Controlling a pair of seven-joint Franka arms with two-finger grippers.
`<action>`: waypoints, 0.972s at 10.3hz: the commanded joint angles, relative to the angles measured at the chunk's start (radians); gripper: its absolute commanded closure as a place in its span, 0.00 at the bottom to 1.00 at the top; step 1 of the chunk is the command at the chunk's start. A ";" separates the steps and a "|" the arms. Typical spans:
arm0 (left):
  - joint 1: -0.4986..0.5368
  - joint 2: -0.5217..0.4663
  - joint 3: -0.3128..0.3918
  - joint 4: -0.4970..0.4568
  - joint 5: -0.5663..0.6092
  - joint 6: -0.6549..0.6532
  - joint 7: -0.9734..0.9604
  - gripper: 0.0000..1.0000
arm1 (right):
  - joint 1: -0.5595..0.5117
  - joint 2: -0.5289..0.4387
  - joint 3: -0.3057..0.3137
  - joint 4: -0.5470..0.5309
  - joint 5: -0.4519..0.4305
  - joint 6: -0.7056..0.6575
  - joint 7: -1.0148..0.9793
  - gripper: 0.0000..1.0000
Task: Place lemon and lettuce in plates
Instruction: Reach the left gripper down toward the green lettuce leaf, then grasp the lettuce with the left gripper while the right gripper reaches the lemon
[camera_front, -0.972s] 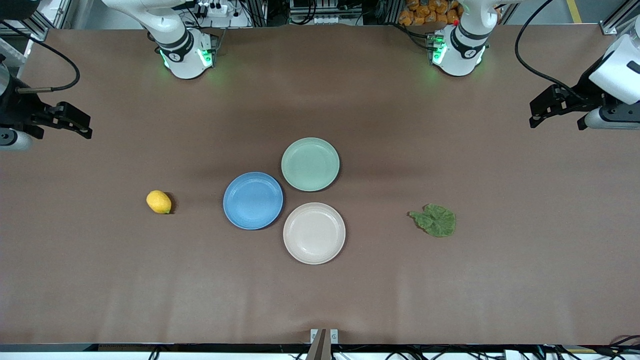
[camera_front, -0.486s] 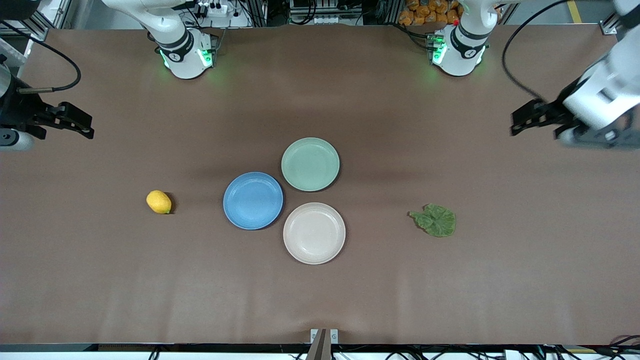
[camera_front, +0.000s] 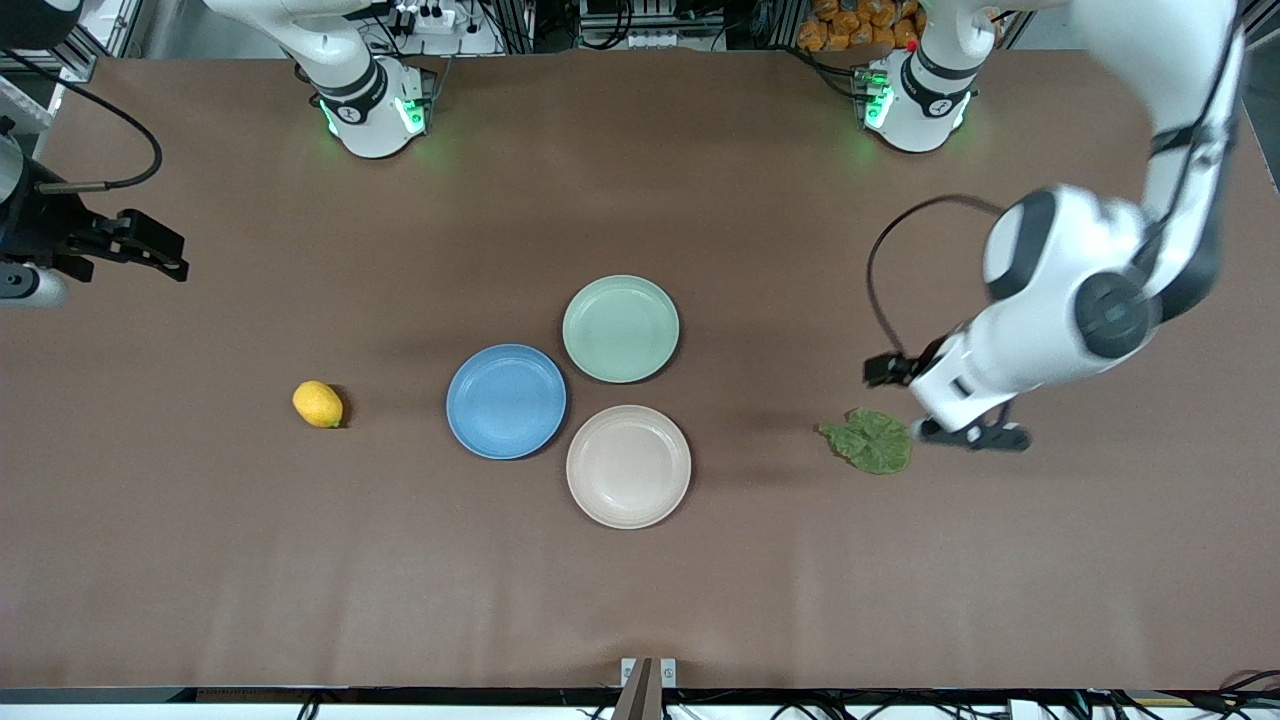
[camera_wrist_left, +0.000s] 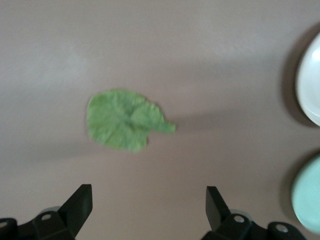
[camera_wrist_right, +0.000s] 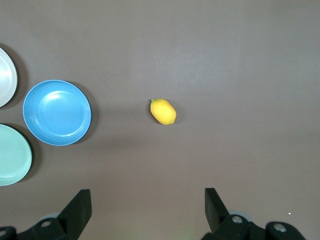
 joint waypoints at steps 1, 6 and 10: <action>0.003 0.142 0.000 0.031 0.109 0.163 -0.018 0.00 | -0.026 0.004 0.006 -0.009 0.017 0.003 -0.010 0.00; -0.020 0.236 0.000 -0.044 0.286 0.286 -0.142 0.00 | -0.038 0.016 0.006 -0.027 0.020 0.002 0.001 0.00; -0.011 0.250 0.008 -0.075 0.288 0.332 -0.145 0.84 | -0.090 0.111 0.004 -0.261 0.021 0.375 0.004 0.00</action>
